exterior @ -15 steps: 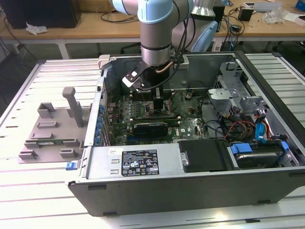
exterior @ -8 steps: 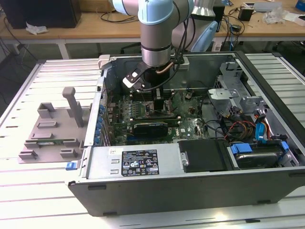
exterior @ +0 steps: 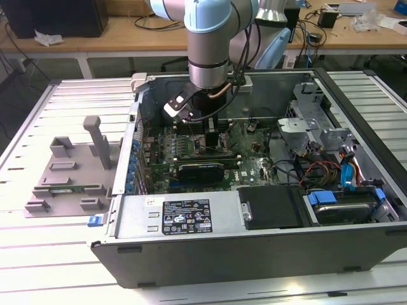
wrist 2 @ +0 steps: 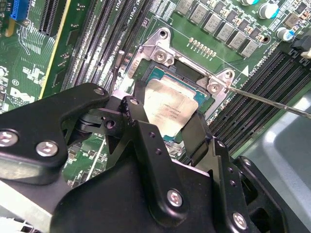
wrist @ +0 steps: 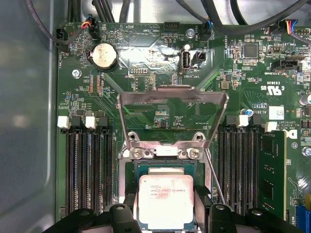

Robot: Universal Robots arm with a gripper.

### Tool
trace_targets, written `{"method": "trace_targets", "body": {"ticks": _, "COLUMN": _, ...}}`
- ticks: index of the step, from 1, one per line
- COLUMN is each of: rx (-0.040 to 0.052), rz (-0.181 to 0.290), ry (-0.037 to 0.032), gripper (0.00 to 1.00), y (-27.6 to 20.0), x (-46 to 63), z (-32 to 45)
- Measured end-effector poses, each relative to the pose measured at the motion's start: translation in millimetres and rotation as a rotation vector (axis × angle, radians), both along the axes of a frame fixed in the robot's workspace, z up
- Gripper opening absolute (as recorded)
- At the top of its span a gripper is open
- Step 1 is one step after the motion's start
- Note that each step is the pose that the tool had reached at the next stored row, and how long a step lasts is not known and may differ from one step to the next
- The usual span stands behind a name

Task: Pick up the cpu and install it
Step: 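Place the cpu into insertion slot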

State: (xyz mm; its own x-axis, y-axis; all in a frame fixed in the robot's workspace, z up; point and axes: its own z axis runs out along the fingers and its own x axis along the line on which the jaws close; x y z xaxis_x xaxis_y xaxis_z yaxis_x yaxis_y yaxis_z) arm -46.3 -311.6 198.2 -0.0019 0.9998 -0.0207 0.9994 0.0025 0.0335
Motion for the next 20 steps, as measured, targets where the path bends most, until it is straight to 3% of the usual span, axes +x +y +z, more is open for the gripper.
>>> {"method": "trace_targets", "body": {"ticks": 2, "rx": 0.0000, "rz": 0.000, "ry": -0.0001, "gripper": 0.62, "y": 0.0, "x": 0.0, "z": -0.1}}
{"method": "trace_targets", "body": {"ticks": 20, "rx": 0.0000, "rz": 0.000, "ry": -0.0001, "gripper": 0.62, "y": -0.7, "x": 0.0, "z": 2.2}}
